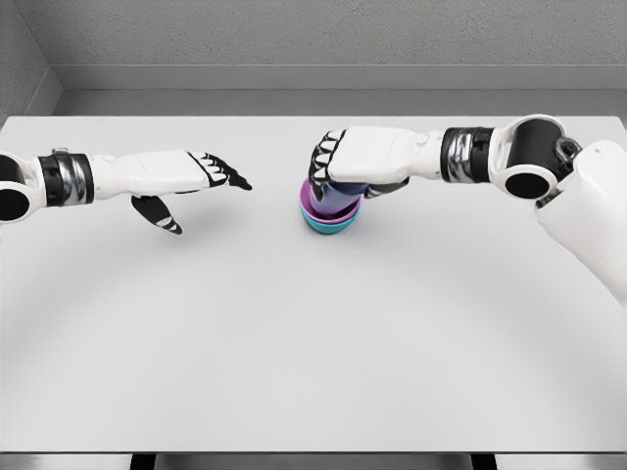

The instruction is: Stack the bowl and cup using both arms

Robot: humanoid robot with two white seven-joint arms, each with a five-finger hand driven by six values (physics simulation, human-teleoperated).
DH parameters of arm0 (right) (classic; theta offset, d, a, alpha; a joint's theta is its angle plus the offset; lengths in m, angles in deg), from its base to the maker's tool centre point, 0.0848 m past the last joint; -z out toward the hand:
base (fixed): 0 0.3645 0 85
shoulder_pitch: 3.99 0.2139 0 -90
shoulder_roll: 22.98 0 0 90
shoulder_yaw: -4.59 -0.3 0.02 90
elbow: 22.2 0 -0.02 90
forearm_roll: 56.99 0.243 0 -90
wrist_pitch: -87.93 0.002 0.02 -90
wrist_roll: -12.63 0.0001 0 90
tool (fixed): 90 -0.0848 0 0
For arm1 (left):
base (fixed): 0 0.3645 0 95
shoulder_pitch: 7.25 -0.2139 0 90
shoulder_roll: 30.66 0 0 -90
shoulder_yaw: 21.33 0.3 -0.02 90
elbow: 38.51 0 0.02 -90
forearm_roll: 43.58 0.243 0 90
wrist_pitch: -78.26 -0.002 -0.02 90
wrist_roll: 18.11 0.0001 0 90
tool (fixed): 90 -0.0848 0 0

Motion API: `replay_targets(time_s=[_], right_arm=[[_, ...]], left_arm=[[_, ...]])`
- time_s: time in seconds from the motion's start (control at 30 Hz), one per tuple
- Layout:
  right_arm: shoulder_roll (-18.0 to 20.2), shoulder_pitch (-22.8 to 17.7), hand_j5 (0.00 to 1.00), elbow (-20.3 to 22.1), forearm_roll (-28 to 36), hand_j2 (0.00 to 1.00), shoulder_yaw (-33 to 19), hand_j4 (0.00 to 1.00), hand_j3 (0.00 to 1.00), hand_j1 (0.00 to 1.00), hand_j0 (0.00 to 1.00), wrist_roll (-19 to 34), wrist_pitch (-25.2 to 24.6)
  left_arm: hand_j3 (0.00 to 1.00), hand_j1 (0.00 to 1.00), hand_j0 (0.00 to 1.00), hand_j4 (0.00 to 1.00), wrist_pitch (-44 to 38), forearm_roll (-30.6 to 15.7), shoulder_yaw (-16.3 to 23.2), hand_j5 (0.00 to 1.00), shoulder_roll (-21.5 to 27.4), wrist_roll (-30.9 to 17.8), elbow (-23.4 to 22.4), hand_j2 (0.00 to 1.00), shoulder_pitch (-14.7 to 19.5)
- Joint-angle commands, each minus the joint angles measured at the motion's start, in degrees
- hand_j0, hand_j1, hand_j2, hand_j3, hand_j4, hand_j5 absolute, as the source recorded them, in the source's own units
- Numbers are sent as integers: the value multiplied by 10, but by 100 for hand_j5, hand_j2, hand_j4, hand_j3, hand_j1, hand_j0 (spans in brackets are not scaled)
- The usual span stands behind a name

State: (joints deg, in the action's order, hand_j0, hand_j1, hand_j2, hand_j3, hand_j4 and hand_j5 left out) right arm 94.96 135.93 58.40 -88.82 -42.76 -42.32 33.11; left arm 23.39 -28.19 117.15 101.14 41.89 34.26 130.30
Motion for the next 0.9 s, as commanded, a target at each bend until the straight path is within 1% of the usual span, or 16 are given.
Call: replay_targets(time_s=[0.0, 0.03, 0.1, 0.13, 0.4, 0.43, 0.5, 0.53, 0.57, 0.6, 0.63, 0.67, 0.73, 0.77, 0.8, 0.87], right_arm=[[-3, 0, 60, 0, 3, 60, 0, 60, 60, 60, 60, -1, -2], [-3, 0, 62, 0, 3, 62, 0, 62, 62, 62, 62, -1, -2], [-3, 0, 89, 0, 2, 89, 0, 89, 89, 89, 89, -1, -2], [-3, 0, 99, 0, 2, 99, 0, 99, 99, 99, 99, -1, -2], [-3, 6, 100, 3, 6, 100, -9, 100, 100, 100, 100, -1, -2], [-1, 6, 100, 6, 9, 100, -25, 100, 100, 100, 100, -1, -2], [3, 4, 100, 6, 12, 100, -81, 100, 100, 100, 100, -1, -2], [7, 2, 100, 6, 12, 100, -92, 100, 100, 100, 100, -1, -2], [15, -5, 100, 6, 23, 100, -106, 100, 100, 100, 100, -1, -2], [23, -20, 100, 5, 49, 100, -140, 100, 100, 100, 100, -1, -2], [37, -35, 100, 3, 57, 100, -173, 100, 100, 100, 100, -1, -2], [43, -50, 100, -10, 57, 100, -179, 100, 100, 100, 100, -1, -2], [47, -59, 100, -97, 55, 100, -179, 100, 100, 100, 100, -1, -2], [47, -59, 100, -153, 53, 100, -195, 100, 100, 100, 100, -1, -2], [47, -59, 100, -185, 50, 100, -202, 100, 100, 100, 100, -1, -2], [47, -60, 100, -221, 48, 100, -202, 100, 100, 100, 100, -1, -2]], left_arm=[[100, 100, 100, 100, -1, -4, -1, 100, 0, 0, 0, 100, 0], [100, 100, 100, 100, -1, -4, -1, 100, 0, 0, 0, 100, 0], [100, 100, 100, 100, -1, -4, -1, 100, 0, 0, 0, 100, 0], [100, 100, 100, 100, -1, -4, -1, 100, 0, 0, 0, 100, 0], [100, 100, 100, 100, -1, -4, -1, 100, 0, 0, 0, 100, 0], [100, 100, 100, 100, -1, -4, -1, 100, 0, 0, 0, 100, 0], [100, 100, 100, 100, -1, -4, -1, 100, 0, 0, 0, 100, 0], [100, 100, 100, 100, -1, -4, -1, 100, 0, 0, 0, 100, 0], [100, 100, 100, 100, -1, -4, -1, 100, 0, 0, 0, 100, 0], [100, 100, 100, 100, -1, -4, -1, 100, 0, 0, 0, 100, 0], [100, 100, 100, 100, -1, -4, -1, 100, 0, 0, 0, 100, 0], [100, 100, 100, 100, -1, -4, -1, 100, 1, 0, 0, 100, -1], [100, 100, 100, 100, -1, -6, -4, 100, 1, 1, -10, 100, -7], [100, 100, 100, 100, -1, -7, -4, 100, 1, 1, -11, 100, -8], [100, 100, 100, 100, -1, -9, -4, 100, 1, 2, -14, 100, -10], [100, 100, 100, 100, -1, -10, -5, 100, 1, 2, -20, 100, -10]])
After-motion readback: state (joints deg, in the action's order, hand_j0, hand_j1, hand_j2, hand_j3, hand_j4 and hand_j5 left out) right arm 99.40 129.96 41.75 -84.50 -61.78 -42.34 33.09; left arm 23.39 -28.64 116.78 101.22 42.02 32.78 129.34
